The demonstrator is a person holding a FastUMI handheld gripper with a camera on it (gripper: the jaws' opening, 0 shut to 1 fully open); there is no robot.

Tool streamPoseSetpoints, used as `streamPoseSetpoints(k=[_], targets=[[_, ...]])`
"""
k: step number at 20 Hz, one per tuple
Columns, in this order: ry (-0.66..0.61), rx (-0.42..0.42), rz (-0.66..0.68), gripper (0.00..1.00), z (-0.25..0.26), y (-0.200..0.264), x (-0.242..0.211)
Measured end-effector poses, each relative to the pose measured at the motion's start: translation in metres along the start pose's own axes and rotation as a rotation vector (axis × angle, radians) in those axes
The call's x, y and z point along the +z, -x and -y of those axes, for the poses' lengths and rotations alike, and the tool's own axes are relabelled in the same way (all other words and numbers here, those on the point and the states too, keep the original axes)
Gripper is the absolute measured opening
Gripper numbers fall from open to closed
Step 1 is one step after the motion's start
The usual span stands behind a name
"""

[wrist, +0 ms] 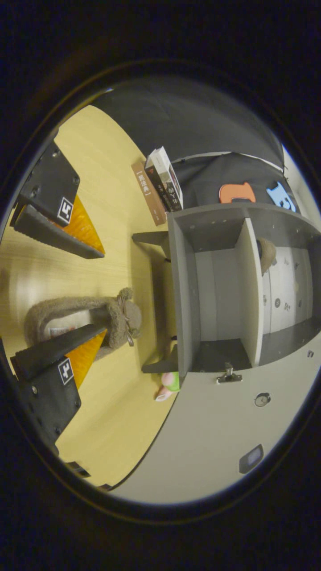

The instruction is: Open the shoe cabinet door, grab the shoes and put them into the shoe cabinet, then close the shoe cabinet door.

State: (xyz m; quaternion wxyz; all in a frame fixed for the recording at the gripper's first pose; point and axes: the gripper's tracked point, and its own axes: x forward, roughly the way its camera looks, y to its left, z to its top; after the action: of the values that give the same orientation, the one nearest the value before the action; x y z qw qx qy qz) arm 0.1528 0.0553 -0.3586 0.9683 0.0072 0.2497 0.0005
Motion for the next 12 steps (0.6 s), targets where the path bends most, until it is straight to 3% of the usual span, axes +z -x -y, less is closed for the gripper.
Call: streamPoseSetpoints(k=[6, 10, 12], targets=[[-0.015, -0.099, -0.014, 0.72, 0.019, -0.029, -0.006], [-0.086, -0.012, -0.142, 0.49, 0.019, -0.051, -0.024], [-0.138, 0.030, -0.131, 0.37, 0.021, -0.049, -0.017]])
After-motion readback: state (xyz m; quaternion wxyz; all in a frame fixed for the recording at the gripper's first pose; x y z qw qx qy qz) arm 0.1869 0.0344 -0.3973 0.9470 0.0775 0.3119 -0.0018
